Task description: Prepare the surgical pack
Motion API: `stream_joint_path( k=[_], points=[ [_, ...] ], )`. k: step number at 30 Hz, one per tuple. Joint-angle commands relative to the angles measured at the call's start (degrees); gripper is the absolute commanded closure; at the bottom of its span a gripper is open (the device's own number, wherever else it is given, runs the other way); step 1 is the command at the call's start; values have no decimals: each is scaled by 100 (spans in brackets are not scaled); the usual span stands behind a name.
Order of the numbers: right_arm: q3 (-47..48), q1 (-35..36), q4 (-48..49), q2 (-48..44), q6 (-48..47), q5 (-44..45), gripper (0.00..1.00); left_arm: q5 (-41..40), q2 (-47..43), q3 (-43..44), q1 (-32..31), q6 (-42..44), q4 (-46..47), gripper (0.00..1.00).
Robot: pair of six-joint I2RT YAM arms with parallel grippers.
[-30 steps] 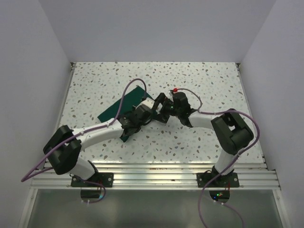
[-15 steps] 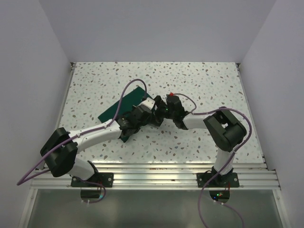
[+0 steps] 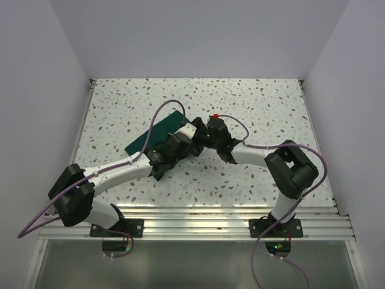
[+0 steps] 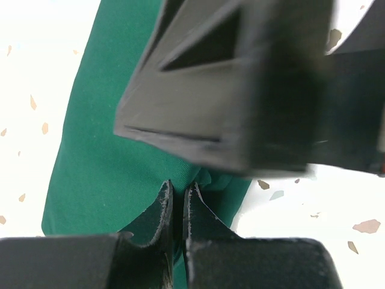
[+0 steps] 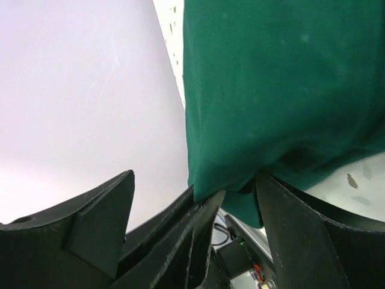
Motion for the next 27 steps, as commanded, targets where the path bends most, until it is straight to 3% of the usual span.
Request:
stream_joint_path(
  k=[1, 24, 26, 27],
  points=[
    [299, 83, -165, 41, 211, 357, 16, 43, -331, 49, -89, 87, 391, 100],
    [651, 224, -157, 788, 334, 937, 21, 358, -516, -39, -168, 245, 479, 100],
    [703, 206, -77, 815, 177, 998, 32, 438, -516, -83, -168, 254, 479, 100],
    [738, 206, -139, 806, 106, 1016, 42, 464, -507, -101, -177, 246, 462, 100]
  ],
)
